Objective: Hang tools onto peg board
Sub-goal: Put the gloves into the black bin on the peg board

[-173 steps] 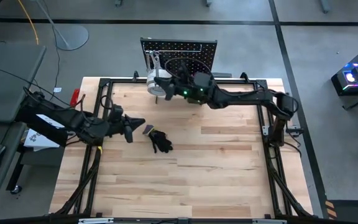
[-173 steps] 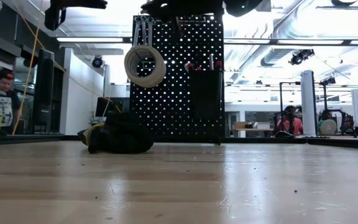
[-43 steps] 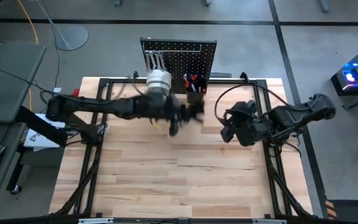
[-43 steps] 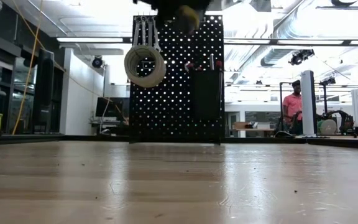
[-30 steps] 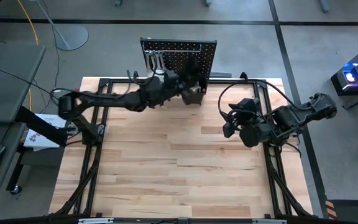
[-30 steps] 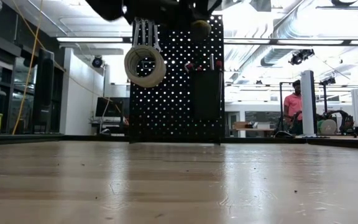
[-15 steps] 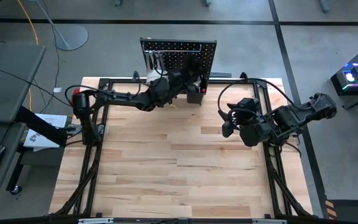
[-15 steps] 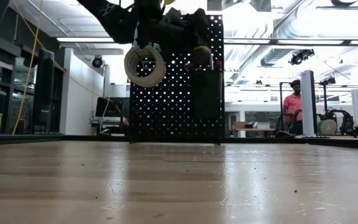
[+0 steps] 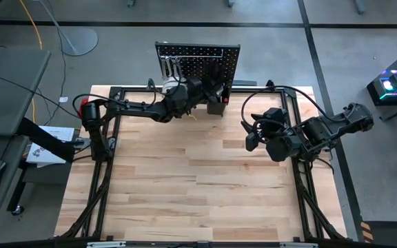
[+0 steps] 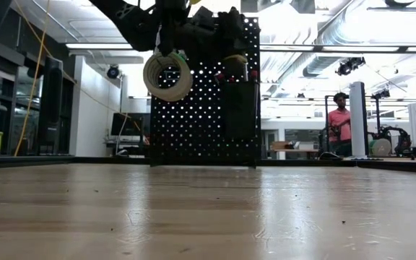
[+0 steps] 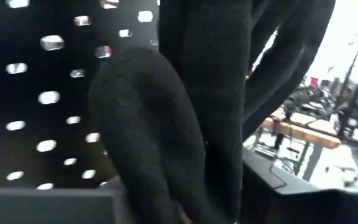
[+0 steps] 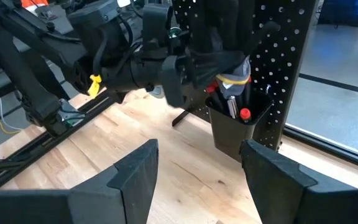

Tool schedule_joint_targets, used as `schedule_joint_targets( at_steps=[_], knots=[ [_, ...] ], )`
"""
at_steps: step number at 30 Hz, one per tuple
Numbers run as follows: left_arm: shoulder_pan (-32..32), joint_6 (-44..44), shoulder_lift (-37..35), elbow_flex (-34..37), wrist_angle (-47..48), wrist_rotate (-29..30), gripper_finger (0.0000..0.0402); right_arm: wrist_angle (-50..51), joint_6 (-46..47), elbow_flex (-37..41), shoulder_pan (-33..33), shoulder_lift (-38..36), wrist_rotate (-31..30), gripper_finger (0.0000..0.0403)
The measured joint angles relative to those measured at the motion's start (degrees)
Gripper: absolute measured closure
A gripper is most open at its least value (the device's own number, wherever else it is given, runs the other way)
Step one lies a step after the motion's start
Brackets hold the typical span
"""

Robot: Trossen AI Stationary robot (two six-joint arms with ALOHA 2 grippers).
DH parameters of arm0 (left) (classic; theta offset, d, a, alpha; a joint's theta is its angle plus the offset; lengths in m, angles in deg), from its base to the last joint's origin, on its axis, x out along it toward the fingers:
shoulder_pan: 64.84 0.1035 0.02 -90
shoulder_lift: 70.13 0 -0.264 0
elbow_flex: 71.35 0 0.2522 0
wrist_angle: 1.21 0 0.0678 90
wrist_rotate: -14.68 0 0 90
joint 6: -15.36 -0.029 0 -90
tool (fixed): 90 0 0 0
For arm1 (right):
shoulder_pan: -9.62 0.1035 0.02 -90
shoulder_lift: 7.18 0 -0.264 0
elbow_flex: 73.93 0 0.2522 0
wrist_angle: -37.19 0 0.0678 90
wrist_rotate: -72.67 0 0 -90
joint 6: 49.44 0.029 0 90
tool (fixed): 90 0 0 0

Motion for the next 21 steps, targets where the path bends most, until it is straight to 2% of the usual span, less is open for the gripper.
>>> schedule_joint_targets(
  at_steps=[11,17,21],
  knots=[
    [-0.7,-2.4,1.0,0.0,-0.2,0.3,0.0197,-0.3,0.0,0.0,0.0,0.0,0.0,0.0183],
    [-0.9,-2.8,1.6,0.1,0.8,1.2,0.0172,-1.2,0.0,0.0,0.0,0.0,0.5,0.0183],
    [-1.3,-3.3,1.3,0.0,5.8,1.4,0.0163,-1.3,-0.3,0.0,0.0,0.0,0.5,0.0183]
  ],
)
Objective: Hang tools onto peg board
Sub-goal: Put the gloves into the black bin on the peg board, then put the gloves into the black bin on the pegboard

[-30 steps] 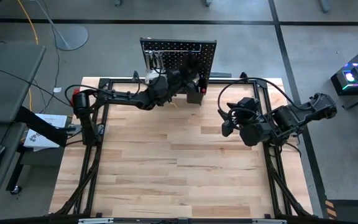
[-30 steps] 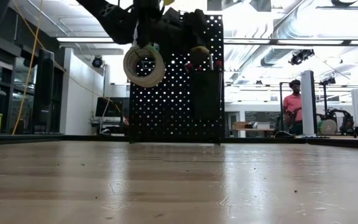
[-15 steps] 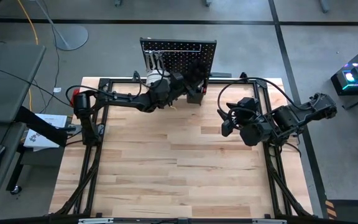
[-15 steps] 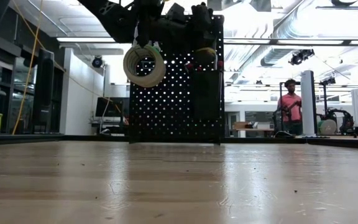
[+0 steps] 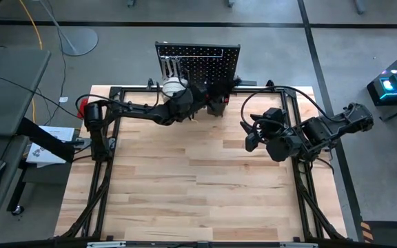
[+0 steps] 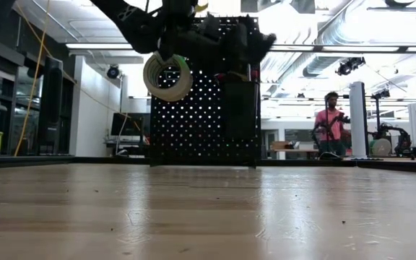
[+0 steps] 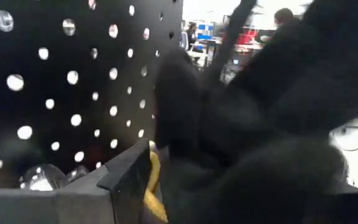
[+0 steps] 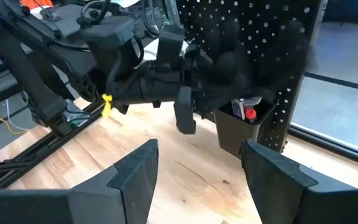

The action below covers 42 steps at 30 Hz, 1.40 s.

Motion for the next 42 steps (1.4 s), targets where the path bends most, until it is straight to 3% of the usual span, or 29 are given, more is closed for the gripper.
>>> schedule_joint_targets(
  at_steps=[6,11,14,17,22,26,33,38,42],
  knots=[
    [-0.3,0.8,-0.5,-4.1,7.7,1.0,0.0158,0.1,0.1,0.0,-0.8,0.0,0.0,0.0183],
    [-0.2,-1.0,-0.4,-5.2,12.4,2.9,0.0158,-0.2,1.5,0.0,-6.3,0.0,-0.7,0.0194],
    [-0.2,-2.1,-0.4,-5.3,12.7,3.5,0.0158,-1.0,-1.0,0.0,-11.7,0.0,0.9,0.0254],
    [-0.2,-2.1,-0.4,-5.3,12.8,3.5,0.0158,-2.2,-5.7,0.1,-17.0,0.2,2.8,0.0366],
    [-0.2,-2.0,-0.4,-5.3,13.8,3.6,0.0158,-0.9,-10.0,0.1,-23.0,0.1,7.6,0.0397],
    [-0.4,-2.6,-1.6,-5.3,14.6,3.5,0.0158,4.9,-10.5,0.1,-22.3,-1.0,10.6,0.0399],
    [-1.6,-4.6,-7.9,-5.3,19.0,0.0,0.0158,24.4,-1.7,0.1,-19.8,-2.2,11.2,0.0394],
    [-4.1,-0.3,-13.8,-5.3,26.0,-0.7,0.0158,23.5,-14.1,0.1,-26.8,-2.1,22.1,0.0377],
    [-6.8,3.9,-20.2,-5.3,32.1,-3.3,0.0158,21.3,-29.6,0.1,-35.6,-0.4,28.9,0.0312]
  ],
)
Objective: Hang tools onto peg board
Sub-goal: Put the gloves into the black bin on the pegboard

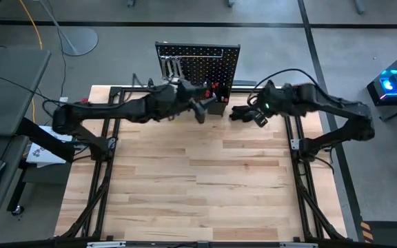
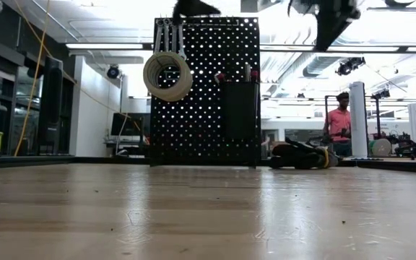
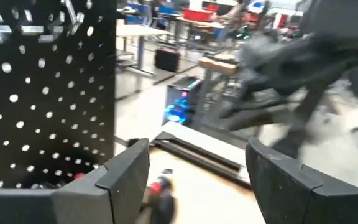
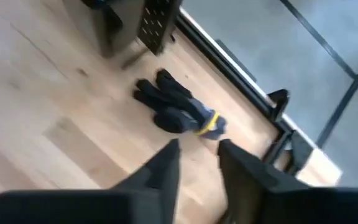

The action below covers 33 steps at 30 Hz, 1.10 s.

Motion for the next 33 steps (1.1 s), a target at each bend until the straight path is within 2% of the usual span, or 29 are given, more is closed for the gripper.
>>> schedule_joint_targets(
  at_steps=[6,10,16,19,23,33],
  knots=[
    [-4.3,7.1,-10.5,0.0,9.5,0.4,0.0158,-6.2,-21.0,0.0,-12.1,7.6,5.8,0.0190],
    [-6.9,12.3,-16.5,0.0,15.8,1.5,0.0158,-10.6,-31.2,0.0,-17.3,15.6,9.8,0.0149],
    [-9.4,17.0,-25.5,0.0,24.3,2.0,0.0158,-11.2,-41.7,0.1,-21.1,27.6,11.8,0.0139],
    [-9.6,15.1,-29.8,0.0,25.9,2.0,0.0158,-12.7,-46.1,0.1,-22.0,31.1,14.7,0.0139],
    [-8.4,11.3,-35.1,0.0,26.6,2.0,0.0158,-12.7,-51.2,0.0,-22.7,35.2,14.8,0.0139],
    [-5.2,10.6,-43.3,0.0,30.5,3.6,0.0158,-12.6,-51.5,-0.1,-24.3,37.7,14.6,0.0139]
  ],
)
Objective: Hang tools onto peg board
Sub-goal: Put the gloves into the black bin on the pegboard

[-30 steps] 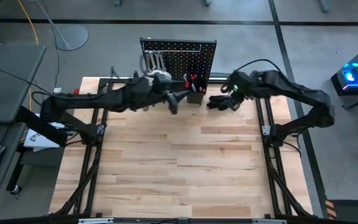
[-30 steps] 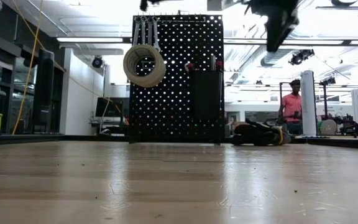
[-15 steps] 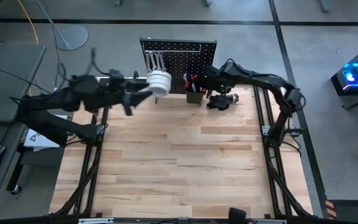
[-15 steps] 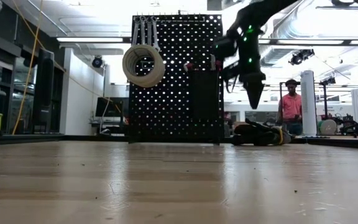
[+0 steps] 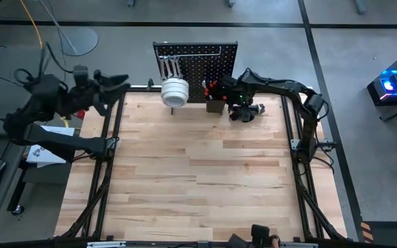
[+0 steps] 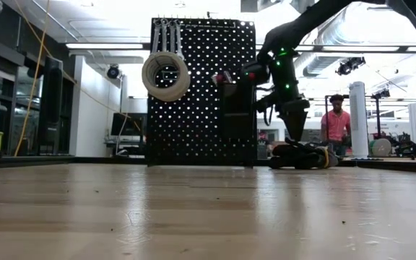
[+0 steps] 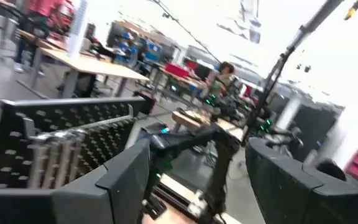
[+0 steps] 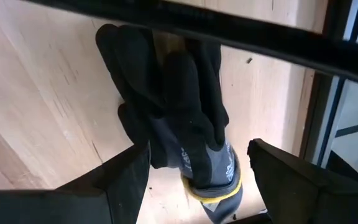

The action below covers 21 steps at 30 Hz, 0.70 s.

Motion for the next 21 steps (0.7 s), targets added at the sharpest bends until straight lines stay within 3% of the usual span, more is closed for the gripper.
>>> schedule_joint_targets(
  at_steps=[9,21],
  knots=[
    [1.2,-0.6,-2.2,0.0,0.2,5.5,0.0158,-1.1,4.6,0.2,0.6,-4.5,2.6,0.0139],
    [2.8,-1.4,-1.6,0.0,0.4,7.3,0.0158,4.4,9.2,0.1,-0.5,-15.6,3.1,0.0139]
  ],
)
